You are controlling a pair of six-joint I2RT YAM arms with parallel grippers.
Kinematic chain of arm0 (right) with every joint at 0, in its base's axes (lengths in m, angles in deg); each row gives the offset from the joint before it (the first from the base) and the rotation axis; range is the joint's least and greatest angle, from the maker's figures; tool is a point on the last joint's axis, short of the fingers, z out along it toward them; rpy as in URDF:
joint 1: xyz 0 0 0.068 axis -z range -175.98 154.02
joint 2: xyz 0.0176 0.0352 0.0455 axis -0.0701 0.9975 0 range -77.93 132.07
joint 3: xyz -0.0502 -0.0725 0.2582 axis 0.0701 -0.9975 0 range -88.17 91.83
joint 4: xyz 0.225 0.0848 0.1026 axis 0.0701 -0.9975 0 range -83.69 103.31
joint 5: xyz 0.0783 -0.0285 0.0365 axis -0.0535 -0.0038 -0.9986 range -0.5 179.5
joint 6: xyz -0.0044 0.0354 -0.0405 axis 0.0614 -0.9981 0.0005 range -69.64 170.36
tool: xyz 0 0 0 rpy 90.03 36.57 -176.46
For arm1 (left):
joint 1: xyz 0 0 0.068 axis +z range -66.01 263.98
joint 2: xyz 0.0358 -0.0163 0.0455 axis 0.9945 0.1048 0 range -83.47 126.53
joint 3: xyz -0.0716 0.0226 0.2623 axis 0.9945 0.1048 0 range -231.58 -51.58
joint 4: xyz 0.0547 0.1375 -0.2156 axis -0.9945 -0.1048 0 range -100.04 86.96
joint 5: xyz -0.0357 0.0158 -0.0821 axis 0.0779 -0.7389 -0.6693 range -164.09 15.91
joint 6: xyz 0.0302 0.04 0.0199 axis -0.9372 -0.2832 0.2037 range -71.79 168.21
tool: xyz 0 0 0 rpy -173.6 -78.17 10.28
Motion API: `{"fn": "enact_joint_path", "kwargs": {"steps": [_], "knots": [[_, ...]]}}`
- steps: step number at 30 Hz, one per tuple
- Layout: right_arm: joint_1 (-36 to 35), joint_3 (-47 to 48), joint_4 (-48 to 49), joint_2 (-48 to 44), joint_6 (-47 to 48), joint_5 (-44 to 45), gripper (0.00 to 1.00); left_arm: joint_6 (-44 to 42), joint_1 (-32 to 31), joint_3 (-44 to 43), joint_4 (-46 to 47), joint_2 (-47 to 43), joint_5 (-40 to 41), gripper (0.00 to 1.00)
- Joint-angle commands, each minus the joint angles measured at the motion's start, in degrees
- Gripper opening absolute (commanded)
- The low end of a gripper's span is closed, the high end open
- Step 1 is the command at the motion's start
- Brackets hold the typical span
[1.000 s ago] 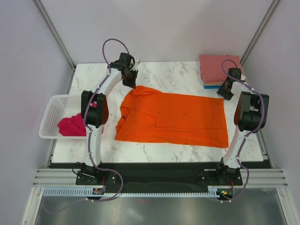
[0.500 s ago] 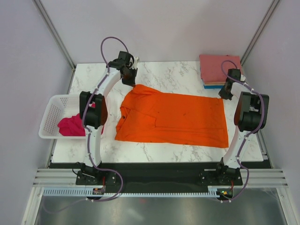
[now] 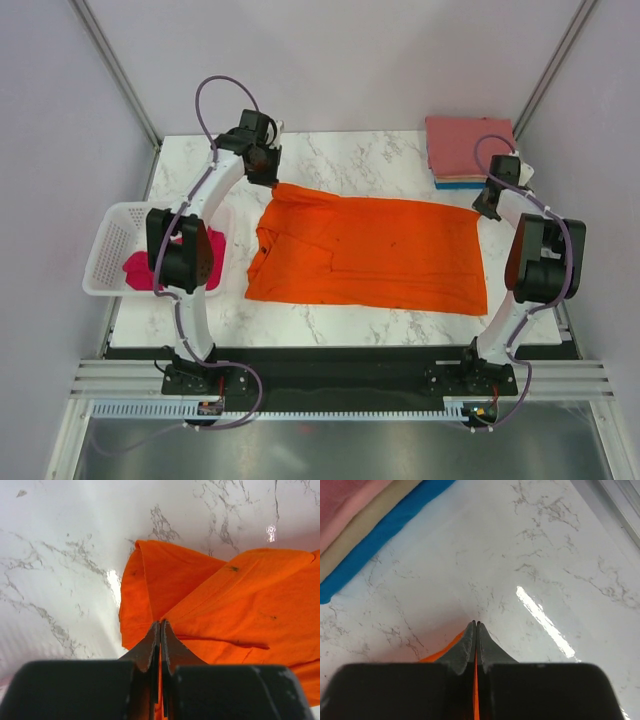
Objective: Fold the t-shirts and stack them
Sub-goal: Fold the tshirt
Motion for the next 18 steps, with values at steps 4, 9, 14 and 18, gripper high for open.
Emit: {"fn": "enact_joint_path", "kwargs": {"steps": [4,9,14,18], "knots": [[0.1,-5.6,4.3,-10.8,-1.4,4.4,0.00,4.3,0.4,8.9,-0.2,-10.8,0.9,0.02],[0.2,-11.3,3.0,-17.1,-2.4,6.9,0.00,6.4,0.3,19.8,0.1,-17.7,-1.8,0.02],[0.1,-17.6,2.2,-21.8,-3.6,4.9,0.00,7.3,0.3,28.1,1.2,-23.7,-2.4,0.02],[0.1,-22.2,2.2,-24.5,-4.3,4.8,0.00,8.0,0.1,34.0,2.4,-26.5,-3.7,0.02]]}}
